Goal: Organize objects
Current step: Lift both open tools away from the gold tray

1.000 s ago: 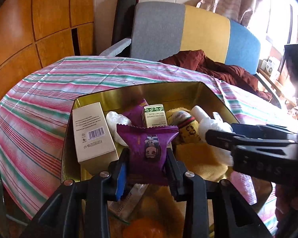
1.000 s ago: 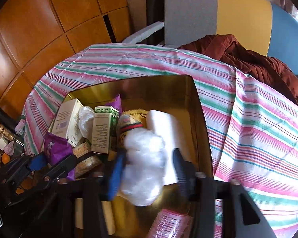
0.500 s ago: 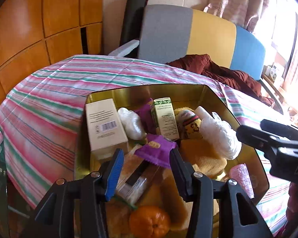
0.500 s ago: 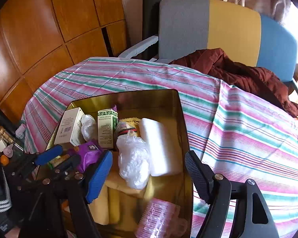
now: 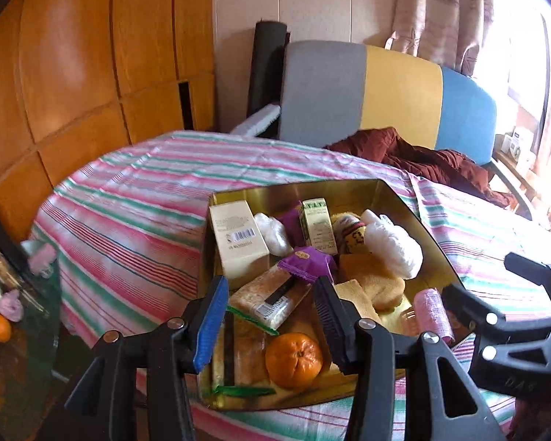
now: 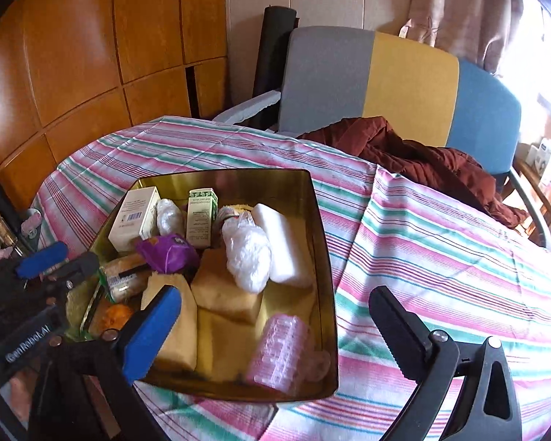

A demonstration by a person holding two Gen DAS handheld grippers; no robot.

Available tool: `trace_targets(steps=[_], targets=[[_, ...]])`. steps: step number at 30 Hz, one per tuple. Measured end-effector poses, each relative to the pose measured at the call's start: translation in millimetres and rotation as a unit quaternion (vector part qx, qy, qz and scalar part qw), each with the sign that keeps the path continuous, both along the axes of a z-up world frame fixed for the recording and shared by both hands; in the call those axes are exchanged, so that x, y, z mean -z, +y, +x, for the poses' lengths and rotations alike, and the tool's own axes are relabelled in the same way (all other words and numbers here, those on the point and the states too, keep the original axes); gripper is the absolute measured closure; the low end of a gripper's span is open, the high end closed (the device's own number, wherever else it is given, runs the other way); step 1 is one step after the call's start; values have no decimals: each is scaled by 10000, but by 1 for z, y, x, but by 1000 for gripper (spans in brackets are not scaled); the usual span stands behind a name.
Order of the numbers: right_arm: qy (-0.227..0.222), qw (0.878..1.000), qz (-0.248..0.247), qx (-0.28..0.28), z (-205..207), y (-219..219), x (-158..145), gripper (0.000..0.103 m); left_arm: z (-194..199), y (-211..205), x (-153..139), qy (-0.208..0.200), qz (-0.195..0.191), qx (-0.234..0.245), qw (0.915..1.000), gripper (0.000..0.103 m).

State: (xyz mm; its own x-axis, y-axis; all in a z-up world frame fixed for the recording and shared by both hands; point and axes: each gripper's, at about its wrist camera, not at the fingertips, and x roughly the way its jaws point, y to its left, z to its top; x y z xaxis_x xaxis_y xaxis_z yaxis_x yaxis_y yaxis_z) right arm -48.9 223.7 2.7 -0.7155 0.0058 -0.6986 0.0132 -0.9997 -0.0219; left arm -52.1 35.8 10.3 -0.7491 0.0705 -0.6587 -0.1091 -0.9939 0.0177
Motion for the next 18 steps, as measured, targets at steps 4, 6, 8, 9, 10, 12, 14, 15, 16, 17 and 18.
trace_targets(steps=[4, 6, 8, 9, 10, 12, 14, 15, 16, 17, 18], targets=[[92, 9999, 73, 41, 19, -2, 0, 0, 15, 5, -8, 134, -199, -197, 9995, 53], [148, 9998, 89, 80, 28, -2, 0, 0, 22, 4, -9, 97, -125, -207, 9997, 53], [197, 9997, 56, 146, 36, 1, 0, 0, 27, 3, -7, 50, -7, -189, 9998, 53], [208, 9996, 15, 179, 40, 2, 0, 0, 30, 3, -5, 16, 28, -179, 9998, 53], [216, 9995, -29, 217, 43, 4, 0, 0, 32, 3, -3, -32, 56, -170, 9998, 53], [219, 9993, -96, 291, 47, 7, 2, 0, 36, 4, 0, -78, 64, -153, 9998, 53], [215, 9991, -135, 341, 51, 9, 3, 0, 39, 6, 3, -132, 77, -117, 9998, 53], [213, 9990, -144, 358, 52, 10, 4, 0, 40, 8, 4, -154, 97, -96, 9998, 53], [210, 9990, -150, 377, 53, 10, 4, 0, 41, 9, 4, -164, 111, -68, 9998, 53], [208, 9989, -159, 390, 55, 11, 5, 0, 42, 10, 5, -161, 107, -57, 9998, 53], [205, 9989, -169, 394, 56, 11, 6, 0, 43, 10, 5, -157, 108, -47, 9998, 53]])
